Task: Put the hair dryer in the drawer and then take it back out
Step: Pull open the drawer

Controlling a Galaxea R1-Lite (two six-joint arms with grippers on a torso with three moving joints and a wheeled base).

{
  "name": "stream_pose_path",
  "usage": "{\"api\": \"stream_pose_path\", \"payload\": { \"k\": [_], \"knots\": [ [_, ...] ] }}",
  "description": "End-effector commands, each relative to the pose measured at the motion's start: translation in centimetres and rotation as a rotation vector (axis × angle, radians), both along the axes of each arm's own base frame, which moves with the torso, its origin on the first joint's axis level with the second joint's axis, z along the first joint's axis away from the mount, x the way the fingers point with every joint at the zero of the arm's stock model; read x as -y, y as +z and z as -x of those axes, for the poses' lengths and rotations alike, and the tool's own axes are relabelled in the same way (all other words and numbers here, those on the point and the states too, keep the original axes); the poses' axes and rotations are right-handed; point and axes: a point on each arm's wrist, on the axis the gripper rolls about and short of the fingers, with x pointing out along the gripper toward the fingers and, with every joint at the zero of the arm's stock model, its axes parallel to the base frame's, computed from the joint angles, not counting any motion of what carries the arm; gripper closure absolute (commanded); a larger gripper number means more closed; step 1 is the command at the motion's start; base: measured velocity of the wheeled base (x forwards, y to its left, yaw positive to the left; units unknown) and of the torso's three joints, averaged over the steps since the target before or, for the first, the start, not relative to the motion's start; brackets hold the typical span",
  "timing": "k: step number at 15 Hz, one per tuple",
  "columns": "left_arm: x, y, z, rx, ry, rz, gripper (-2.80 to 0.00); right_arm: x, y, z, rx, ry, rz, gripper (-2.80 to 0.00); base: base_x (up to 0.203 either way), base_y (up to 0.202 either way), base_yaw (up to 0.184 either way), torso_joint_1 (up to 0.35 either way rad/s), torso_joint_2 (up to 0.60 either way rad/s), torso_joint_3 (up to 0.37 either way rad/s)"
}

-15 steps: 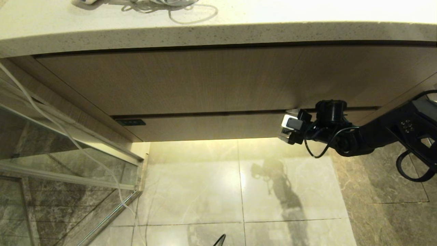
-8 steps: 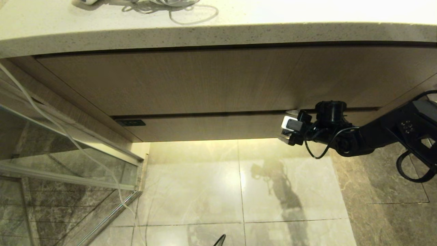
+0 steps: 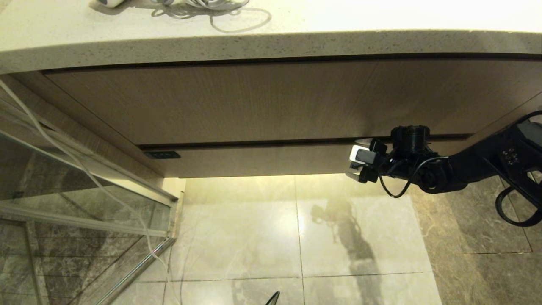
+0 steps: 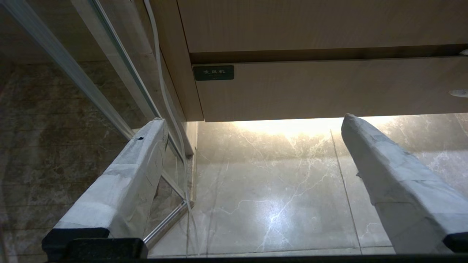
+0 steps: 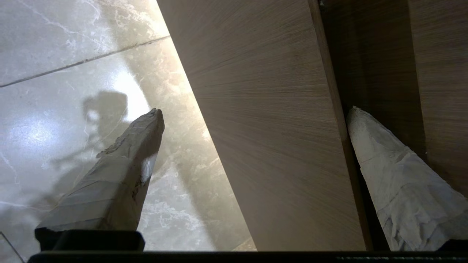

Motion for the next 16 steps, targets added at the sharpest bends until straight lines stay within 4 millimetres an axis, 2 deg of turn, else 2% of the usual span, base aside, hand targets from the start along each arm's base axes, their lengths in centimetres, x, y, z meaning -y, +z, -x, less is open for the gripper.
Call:
{"api": "stream_pose_path", "payload": {
  "k": [1,16],
  "knots": [
    [0.0,-1.1,-0.4,-0.038,0.000,0.001,-2.80,0.0,-0.6,0.2,-0.023,0.003,0.009,-2.80,0.000,0.000,0.000,0.000,0.00,0.000],
    [0.0,-1.1,-0.4,-0.038,0.000,0.001,-2.80,0.3,-0.7,1.7,-0.089,0.008,0.033,-2.80,0.000,0.000,0.000,0.000,0.00,0.000]
  ]
}}
